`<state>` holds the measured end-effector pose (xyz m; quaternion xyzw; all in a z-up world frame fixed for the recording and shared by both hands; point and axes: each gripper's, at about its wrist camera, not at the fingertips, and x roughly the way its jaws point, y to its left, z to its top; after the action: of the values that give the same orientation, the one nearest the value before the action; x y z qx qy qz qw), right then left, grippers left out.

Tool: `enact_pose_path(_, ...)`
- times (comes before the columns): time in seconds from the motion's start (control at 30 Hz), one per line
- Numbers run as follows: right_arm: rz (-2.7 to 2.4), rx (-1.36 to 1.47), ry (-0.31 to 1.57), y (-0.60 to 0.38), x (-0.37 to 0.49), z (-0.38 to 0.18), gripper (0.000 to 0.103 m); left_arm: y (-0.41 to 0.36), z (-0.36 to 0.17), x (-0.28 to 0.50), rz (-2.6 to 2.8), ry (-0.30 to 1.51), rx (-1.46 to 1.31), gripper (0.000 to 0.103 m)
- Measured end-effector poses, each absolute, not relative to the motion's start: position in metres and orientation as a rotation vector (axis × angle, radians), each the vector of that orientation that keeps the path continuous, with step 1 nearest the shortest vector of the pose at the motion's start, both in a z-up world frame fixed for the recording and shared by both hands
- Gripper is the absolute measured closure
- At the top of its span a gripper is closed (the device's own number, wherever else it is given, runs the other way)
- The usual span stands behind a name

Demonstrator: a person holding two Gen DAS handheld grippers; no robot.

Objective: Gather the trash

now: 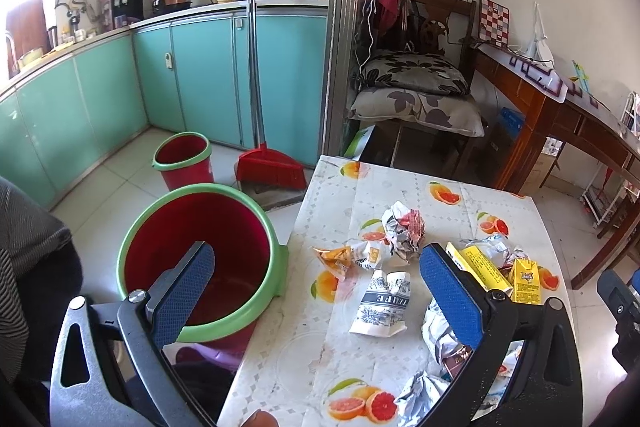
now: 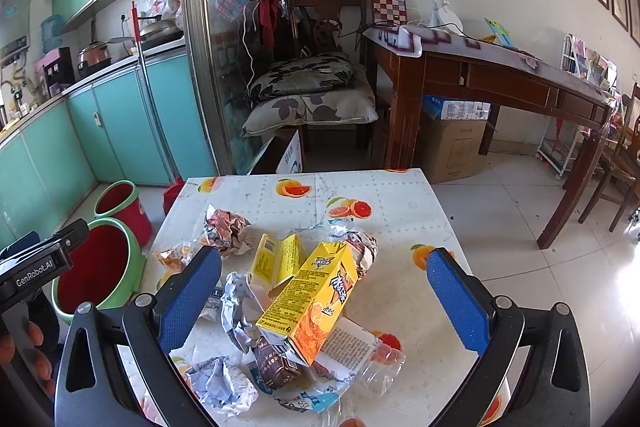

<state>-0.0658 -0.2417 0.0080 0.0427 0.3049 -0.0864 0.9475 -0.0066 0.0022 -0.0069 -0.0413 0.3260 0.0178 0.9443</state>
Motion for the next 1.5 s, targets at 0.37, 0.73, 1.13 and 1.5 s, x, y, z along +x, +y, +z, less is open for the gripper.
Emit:
enact_pose_path(0.37,-0.184,0.086,0.634,-0.2422,-0.0618,0.0061,0.0,0.003,-0.0075,-0.006,0.056,0.661,-0.073,0.0)
enact_pose_path(0.73,-0.189,0.084,0.636,-0.2435,-0.061,0.0033,0.0,0.005,-0.0087,-0.0057,0.062,0.663,-0.071,0.0)
enact_pose_path(1.13,-0.202,0.081,0.637,-0.2452,-0.063,0.0038,0.0,0.0039,-0.0082,-0.007,0.067,0.655,-0.057,0.0)
enact_pose_path(1.5,-0.22,0.081,0.642,-0.2492,-0.0642,0.0028,0.0,0.0011,-0.0062,-0.0078,0.068,0.652,-0.049,0.0)
